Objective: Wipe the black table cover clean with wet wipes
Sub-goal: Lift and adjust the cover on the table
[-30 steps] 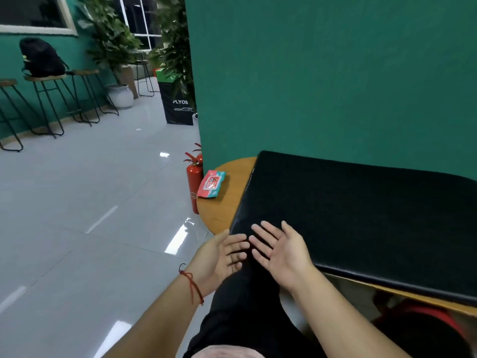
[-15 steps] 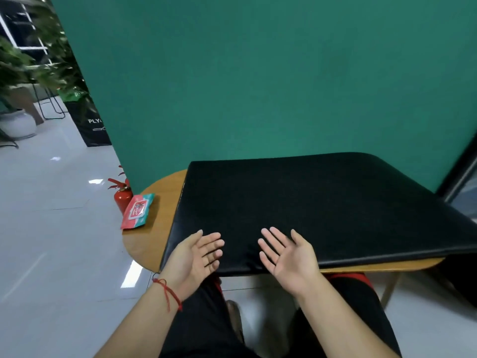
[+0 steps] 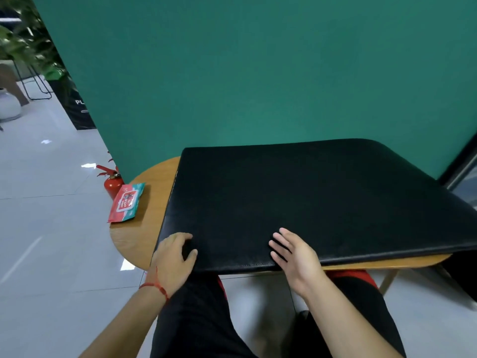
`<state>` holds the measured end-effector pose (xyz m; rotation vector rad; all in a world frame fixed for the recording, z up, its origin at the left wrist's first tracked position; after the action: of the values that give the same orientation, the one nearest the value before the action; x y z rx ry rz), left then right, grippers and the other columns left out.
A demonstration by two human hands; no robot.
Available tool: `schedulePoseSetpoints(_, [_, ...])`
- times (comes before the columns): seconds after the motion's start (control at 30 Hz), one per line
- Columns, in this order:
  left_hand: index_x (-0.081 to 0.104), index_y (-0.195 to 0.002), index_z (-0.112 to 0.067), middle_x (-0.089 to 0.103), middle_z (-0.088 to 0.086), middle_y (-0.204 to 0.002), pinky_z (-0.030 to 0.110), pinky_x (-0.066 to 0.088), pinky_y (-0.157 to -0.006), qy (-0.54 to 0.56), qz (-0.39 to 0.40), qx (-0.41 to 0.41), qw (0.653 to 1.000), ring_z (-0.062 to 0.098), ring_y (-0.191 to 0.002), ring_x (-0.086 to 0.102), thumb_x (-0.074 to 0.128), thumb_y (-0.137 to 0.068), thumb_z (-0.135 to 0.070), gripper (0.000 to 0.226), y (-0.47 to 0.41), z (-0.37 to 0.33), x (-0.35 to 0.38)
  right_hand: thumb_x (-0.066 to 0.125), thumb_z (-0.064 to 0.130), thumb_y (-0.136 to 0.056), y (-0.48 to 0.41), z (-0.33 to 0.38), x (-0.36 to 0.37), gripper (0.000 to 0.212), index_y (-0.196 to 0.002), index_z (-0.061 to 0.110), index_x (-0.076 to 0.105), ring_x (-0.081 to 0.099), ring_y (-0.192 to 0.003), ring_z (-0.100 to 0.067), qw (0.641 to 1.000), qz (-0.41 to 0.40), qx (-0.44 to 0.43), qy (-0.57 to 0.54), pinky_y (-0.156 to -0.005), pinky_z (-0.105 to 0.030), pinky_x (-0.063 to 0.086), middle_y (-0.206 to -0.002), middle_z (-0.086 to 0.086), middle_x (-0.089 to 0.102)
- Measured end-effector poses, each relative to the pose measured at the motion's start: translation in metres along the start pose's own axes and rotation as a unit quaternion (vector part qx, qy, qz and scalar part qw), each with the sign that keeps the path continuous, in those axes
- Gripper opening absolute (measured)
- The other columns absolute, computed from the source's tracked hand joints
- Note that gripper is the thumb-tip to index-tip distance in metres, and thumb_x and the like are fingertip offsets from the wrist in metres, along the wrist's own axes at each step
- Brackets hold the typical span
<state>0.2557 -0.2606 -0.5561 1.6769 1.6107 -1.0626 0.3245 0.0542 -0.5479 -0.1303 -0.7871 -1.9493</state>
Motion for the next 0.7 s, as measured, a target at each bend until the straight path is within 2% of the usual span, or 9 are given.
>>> schedulePoseSetpoints(0.1, [0.059, -0.14, -0.021, 0.059, 0.001, -0.145, 0.049, 0.046, -0.115, -0.081, -0.007, 0.004, 0.997, 0.024, -0.135, 0.053, 0.061, -0.1, -0.037, 0.042, 0.0, 0.005, 0.014, 0.06, 0.011, -0.106, -0.005, 0.011, -0.024, 0.029, -0.135, 0.01, 0.062, 0.074, -0.113, -0.028, 0.998, -0.052, -0.032, -0.014, -0.099, -0.04, 0.057, -0.129, -0.011, 0.071])
schedulePoseSetpoints(0.2, [0.055, -0.146, -0.024, 0.049, 0.003, -0.157, 0.057, 0.031, -0.123, -0.118, -0.011, -0.006, 0.993, 0.029, -0.149, 0.04, 0.051, -0.105, -0.036, 0.043, 0.011, -0.019, 0.027, 0.055, 0.008, -0.107, -0.006, 0.026, -0.057, 0.033, -0.14, 0.01, 0.056, 0.076, -0.11, -0.027, 0.992, -0.106, -0.05, -0.05, -0.095, -0.038, 0.059, -0.13, -0.01, 0.07])
schedulePoseSetpoints(0.33, [0.049, -0.152, -0.026, 0.039, -0.001, -0.164, 0.054, 0.026, -0.126, -0.127, 0.032, 0.068, 0.989, 0.026, -0.156, 0.029, 0.038, -0.106, -0.045, 0.051, 0.029, -0.071, 0.055, 0.052, 0.008, -0.107, 0.002, 0.043, -0.095, 0.038, -0.145, 0.01, 0.052, 0.075, -0.11, -0.026, 0.982, -0.162, -0.056, -0.085, -0.091, -0.037, 0.059, -0.128, -0.008, 0.071])
schedulePoseSetpoints(0.4, [0.042, -0.156, -0.029, 0.032, -0.005, -0.168, 0.051, 0.02, -0.128, -0.125, 0.074, 0.112, 0.983, 0.023, -0.159, 0.021, 0.034, -0.104, -0.05, 0.057, 0.036, -0.099, 0.071, 0.053, 0.009, -0.106, 0.006, 0.047, -0.111, 0.035, -0.141, 0.008, 0.055, 0.074, -0.11, -0.026, 0.973, -0.199, -0.046, -0.106, -0.09, -0.037, 0.06, -0.125, -0.008, 0.072])
schedulePoseSetpoints(0.47, [0.035, -0.16, -0.032, 0.024, -0.01, -0.17, 0.047, 0.013, -0.13, -0.116, 0.119, 0.158, 0.973, 0.019, -0.16, 0.013, 0.039, -0.106, -0.048, 0.057, 0.042, -0.13, 0.089, 0.056, 0.009, -0.104, 0.015, 0.053, -0.127, 0.028, -0.132, 0.005, 0.06, 0.071, -0.11, -0.024, 0.963, -0.235, -0.043, -0.125, -0.088, -0.035, 0.059, -0.12, -0.009, 0.071])
schedulePoseSetpoints(0.53, [0.035, -0.159, -0.032, 0.026, -0.011, -0.169, 0.042, 0.009, -0.13, -0.083, 0.151, 0.2, 0.965, 0.019, -0.16, 0.013, 0.044, -0.106, -0.043, 0.056, 0.047, -0.152, 0.103, 0.059, 0.008, -0.104, 0.022, 0.057, -0.136, 0.015, -0.118, 0.006, 0.064, 0.068, -0.106, -0.021, 0.957, -0.255, -0.035, -0.133, -0.087, -0.035, 0.058, -0.115, -0.01, 0.068])
schedulePoseSetpoints(0.6, [0.043, -0.155, -0.031, 0.037, -0.013, -0.163, 0.033, 0.015, -0.13, -0.008, 0.166, 0.221, 0.961, 0.013, -0.157, 0.023, 0.049, -0.105, -0.038, 0.051, 0.056, -0.171, 0.107, 0.061, 0.007, -0.103, 0.025, 0.057, -0.139, 0.007, -0.11, 0.008, 0.063, 0.066, -0.102, -0.019, 0.957, -0.246, -0.02, -0.15, -0.091, -0.038, 0.057, -0.11, -0.01, 0.065])
schedulePoseSetpoints(0.67, [0.052, -0.147, -0.034, 0.05, -0.023, -0.147, 0.021, 0.03, -0.122, 0.104, 0.177, 0.203, 0.957, -0.004, -0.143, 0.039, 0.054, -0.105, -0.034, 0.042, 0.068, -0.185, 0.104, 0.064, 0.007, -0.101, 0.024, 0.058, -0.143, 0.024, -0.125, 0.005, 0.059, 0.062, -0.113, -0.023, 0.959, -0.222, -0.014, -0.176, -0.1, -0.045, 0.057, -0.12, -0.009, 0.061])
schedulePoseSetpoints(0.7, [0.057, -0.14, -0.038, 0.055, -0.028, -0.139, 0.017, 0.035, -0.115, 0.157, 0.181, 0.169, 0.956, -0.01, -0.134, 0.045, 0.057, -0.105, -0.033, 0.036, 0.072, -0.188, 0.101, 0.065, 0.009, -0.1, 0.022, 0.059, -0.145, 0.036, -0.135, 0.006, 0.056, 0.06, -0.119, -0.026, 0.959, -0.206, -0.013, -0.193, -0.105, -0.048, 0.054, -0.126, -0.008, 0.06])
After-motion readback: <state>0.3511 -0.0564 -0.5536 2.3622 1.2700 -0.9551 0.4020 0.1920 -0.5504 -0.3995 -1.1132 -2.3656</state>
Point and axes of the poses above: each hand's wrist, its own y-axis away from the middle knuckle, its own x-axis out of the palm, z = x × y, the point moved 3 cm from there along -y, towards the middle knuckle
